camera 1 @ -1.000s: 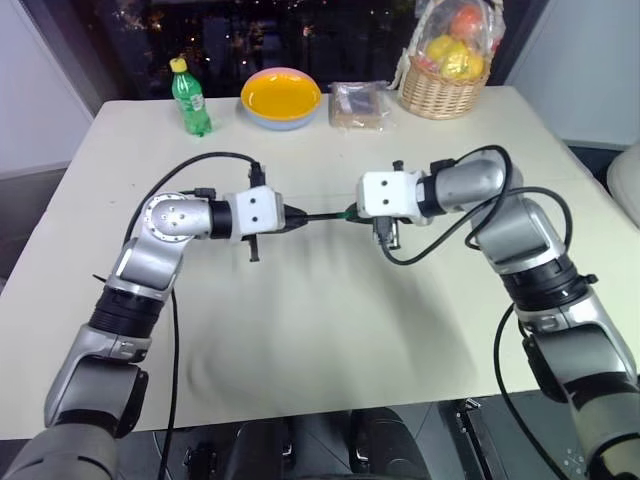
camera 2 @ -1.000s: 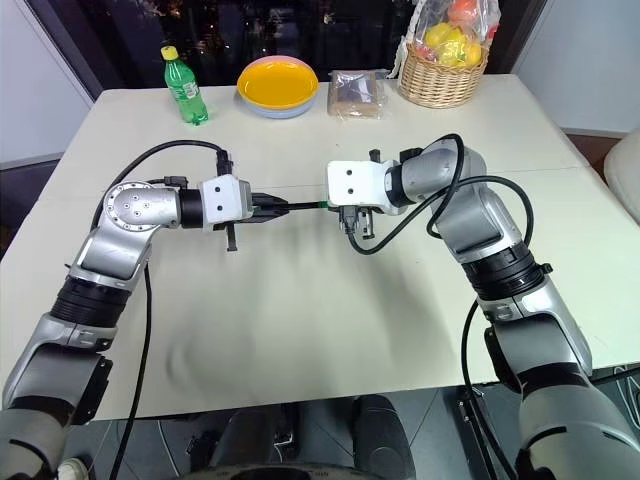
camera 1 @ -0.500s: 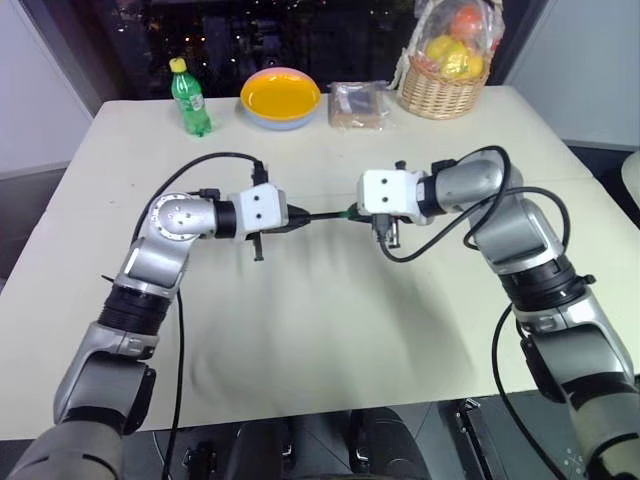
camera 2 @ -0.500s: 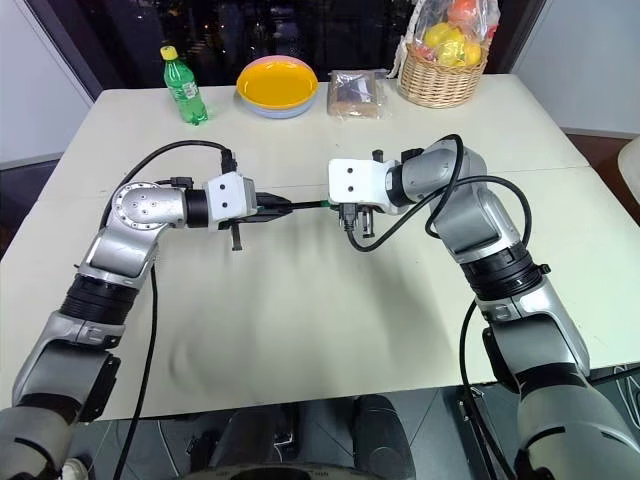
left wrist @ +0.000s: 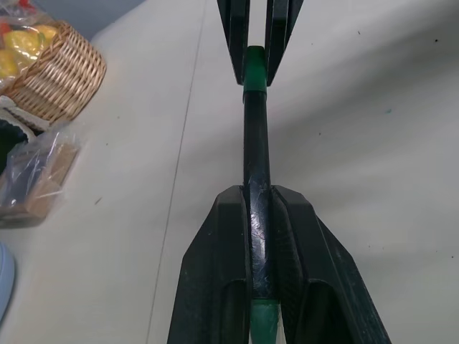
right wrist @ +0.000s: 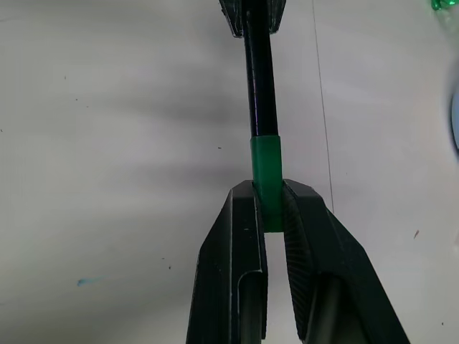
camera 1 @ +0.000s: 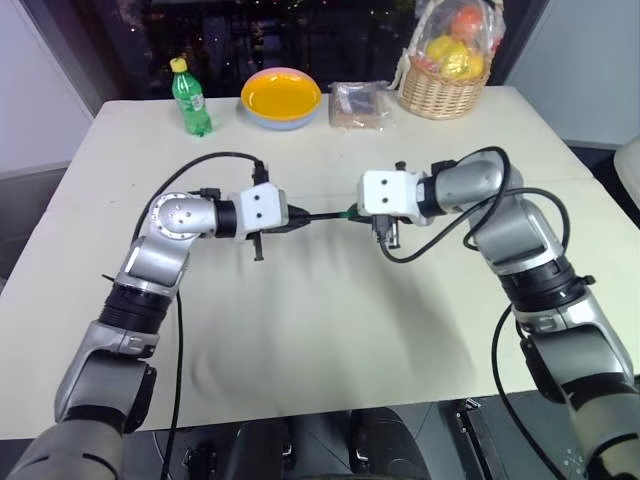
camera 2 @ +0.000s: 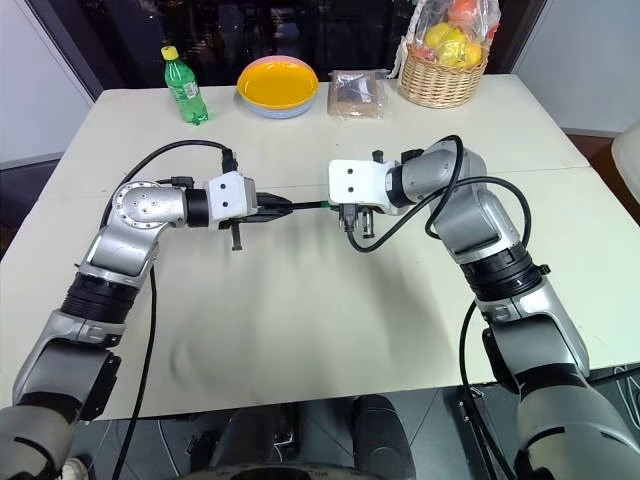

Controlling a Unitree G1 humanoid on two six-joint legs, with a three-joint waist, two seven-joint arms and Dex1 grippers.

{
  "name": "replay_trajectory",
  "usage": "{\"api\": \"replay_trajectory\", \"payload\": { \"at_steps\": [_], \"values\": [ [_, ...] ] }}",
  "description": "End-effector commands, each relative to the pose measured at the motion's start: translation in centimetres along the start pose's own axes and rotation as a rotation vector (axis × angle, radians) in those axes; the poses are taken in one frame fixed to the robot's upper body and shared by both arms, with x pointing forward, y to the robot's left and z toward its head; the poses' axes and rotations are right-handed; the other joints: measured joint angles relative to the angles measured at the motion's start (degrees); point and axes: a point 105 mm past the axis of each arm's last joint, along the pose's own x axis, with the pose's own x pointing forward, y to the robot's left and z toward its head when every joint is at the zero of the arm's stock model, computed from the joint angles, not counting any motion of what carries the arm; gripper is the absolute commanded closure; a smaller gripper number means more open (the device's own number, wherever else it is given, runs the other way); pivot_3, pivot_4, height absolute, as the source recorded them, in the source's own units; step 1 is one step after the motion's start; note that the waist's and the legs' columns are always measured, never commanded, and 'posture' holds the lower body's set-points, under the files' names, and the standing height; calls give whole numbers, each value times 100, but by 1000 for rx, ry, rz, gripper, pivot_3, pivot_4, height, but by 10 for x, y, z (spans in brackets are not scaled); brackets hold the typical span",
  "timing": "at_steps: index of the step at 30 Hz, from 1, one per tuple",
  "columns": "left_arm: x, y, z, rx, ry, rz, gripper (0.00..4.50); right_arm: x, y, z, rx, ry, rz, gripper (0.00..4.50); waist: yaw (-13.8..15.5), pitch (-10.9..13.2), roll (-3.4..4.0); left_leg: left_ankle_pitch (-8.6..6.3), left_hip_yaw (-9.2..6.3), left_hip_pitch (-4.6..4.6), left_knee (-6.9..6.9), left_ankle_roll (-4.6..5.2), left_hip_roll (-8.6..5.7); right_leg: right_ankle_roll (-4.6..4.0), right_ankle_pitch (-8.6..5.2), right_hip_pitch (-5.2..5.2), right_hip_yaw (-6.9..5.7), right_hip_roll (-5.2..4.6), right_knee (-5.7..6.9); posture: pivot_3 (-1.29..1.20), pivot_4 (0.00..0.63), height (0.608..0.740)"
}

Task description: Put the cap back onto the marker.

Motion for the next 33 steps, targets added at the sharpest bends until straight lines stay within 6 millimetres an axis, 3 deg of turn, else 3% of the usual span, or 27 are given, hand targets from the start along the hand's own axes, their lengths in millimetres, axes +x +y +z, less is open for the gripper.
{"api": "replay_trajectory", "payload": {
  "at_steps": [1, 5, 8, 14, 15, 26, 33],
  "values": [
    [9, 12, 35, 95, -97, 52, 4500, 13, 21, 65, -194, -236, 100, 4439, -1, 0, 0, 0, 0, 0, 0, 0, 0, 0, 0, 0, 0, 0, 0, 0, 150, 740],
    [8, 11, 33, 92, -90, 55, 4500, 13, 21, 64, -201, -231, 104, 4439, 0, 0, 0, 0, 0, 0, 0, 0, 0, 0, 0, 0, 0, 0, 0, 0, 150, 740],
    [7, 11, 32, 89, -83, 57, 4500, 13, 21, 63, -206, -231, 104, 3288, -6, 0, 0, 0, 0, 0, 0, 0, 0, 0, 0, 0, 0, 0, 0, 0, 150, 740],
    [-5, 6, 21, 40, -40, 96, 4500, 10, 18, 61, -207, -222, 91, 249, -2, 0, 0, 1, -3, -2, 5, -2, 6, 0, 0, 1, 1, 9, 2, 0, 150, 740],
    [-8, 5, 19, 30, -33, 103, 4500, 9, 18, 61, -205, -221, 91, 65, -2, 0, 0, 1, -3, -1, 5, -2, 8, 0, 0, 1, 2, 8, 2, 0, 150, 740],
    [-41, -16, -5, -146, 86, 253, 4500, -10, -1, 43, -117, -182, -13, 65, 2, 0, 0, -14, -5, -1, 4, 24, 13, -1, 0, 0, 2, 7, 2, 0, 150, 740],
    [-78, -23, -23, -329, 207, 495, 4500, -35, -7, 25, -6, -158, -85, 65, 5, 0, -1, -15, -6, -1, 3, 25, 13, -1, 0, 1, 2, 3, 2, 0, 150, 740]
  ]
}}
